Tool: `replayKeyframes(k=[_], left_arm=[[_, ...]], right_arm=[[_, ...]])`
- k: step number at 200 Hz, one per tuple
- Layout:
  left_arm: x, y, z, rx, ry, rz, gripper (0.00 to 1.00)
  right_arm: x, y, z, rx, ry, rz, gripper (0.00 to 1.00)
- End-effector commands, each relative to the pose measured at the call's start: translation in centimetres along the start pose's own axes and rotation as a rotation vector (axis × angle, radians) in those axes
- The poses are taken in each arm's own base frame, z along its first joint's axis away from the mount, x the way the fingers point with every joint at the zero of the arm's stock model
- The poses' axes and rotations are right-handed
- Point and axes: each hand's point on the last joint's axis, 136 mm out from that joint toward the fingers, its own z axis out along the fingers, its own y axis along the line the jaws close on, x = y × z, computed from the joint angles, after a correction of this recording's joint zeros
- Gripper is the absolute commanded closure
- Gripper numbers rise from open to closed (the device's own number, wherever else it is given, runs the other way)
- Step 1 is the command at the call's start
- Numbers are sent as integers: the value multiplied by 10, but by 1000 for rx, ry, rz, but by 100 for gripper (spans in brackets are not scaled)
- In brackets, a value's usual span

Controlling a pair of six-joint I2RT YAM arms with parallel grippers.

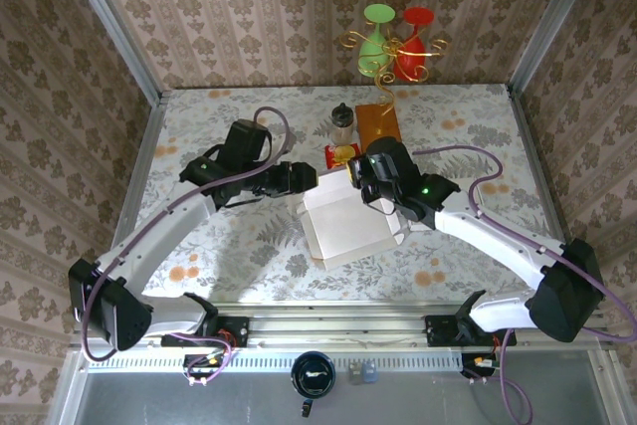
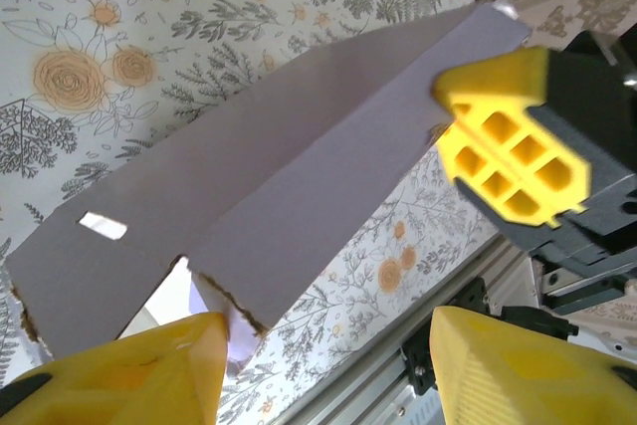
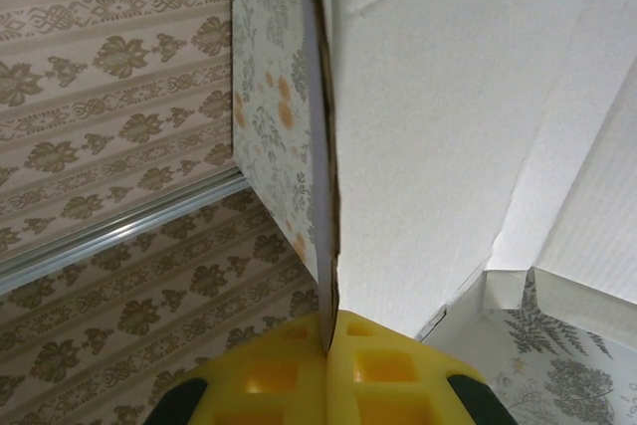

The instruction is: Fold the paper box

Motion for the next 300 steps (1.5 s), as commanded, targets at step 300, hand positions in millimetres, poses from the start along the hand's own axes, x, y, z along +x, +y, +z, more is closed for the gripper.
replayKeyframes(k=[300], left_arm=[[80, 162, -15, -195, -269, -53, 54]], right_arm=[[19, -58, 65, -170, 292, -298, 100]])
